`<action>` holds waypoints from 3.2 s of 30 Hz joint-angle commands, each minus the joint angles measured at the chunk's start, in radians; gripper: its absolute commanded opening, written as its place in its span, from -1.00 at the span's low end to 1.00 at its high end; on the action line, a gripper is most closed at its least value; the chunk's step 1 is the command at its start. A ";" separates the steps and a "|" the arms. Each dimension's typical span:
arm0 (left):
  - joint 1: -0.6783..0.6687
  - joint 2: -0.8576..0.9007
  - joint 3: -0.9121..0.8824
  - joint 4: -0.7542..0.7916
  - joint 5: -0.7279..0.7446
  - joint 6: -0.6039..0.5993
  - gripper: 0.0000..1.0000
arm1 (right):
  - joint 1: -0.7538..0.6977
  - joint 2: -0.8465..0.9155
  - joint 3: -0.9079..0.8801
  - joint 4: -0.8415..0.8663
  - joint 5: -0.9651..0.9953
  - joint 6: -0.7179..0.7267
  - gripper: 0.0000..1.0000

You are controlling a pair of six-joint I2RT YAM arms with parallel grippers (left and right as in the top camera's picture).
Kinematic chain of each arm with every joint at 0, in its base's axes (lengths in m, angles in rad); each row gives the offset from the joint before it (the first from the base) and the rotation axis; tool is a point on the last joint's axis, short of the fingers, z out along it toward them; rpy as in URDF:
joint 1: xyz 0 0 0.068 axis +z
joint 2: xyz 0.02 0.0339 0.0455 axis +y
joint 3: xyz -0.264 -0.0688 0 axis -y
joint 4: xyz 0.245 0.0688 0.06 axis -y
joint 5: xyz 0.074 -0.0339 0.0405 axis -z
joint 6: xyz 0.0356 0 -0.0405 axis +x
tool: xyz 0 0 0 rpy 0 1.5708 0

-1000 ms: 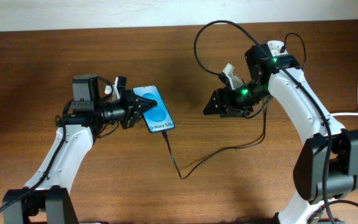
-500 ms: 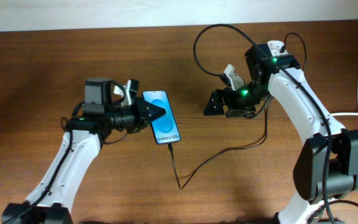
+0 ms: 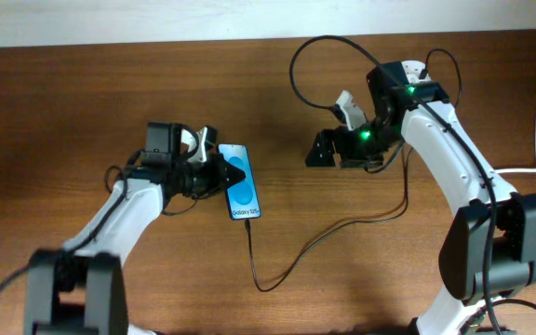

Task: Plug charger to phone and switch on socket
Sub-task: 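Lower the phone flat onto the table and open the left gripper, then retract the left arm away from the phone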

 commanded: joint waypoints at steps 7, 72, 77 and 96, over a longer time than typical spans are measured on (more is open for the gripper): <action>0.002 0.070 0.009 0.103 -0.066 0.082 -0.91 | -0.008 -0.008 0.013 0.031 0.217 0.069 0.97; 0.000 0.181 0.007 0.044 -0.273 0.066 -0.23 | -0.006 -0.008 0.012 0.007 0.217 0.068 0.97; 0.028 0.167 0.023 -0.006 -0.273 0.067 -0.13 | -0.006 -0.008 0.012 0.000 0.218 0.068 0.97; 0.079 -0.715 0.144 -0.716 -0.629 0.251 0.50 | -0.005 -0.026 0.013 -0.231 0.217 0.069 0.97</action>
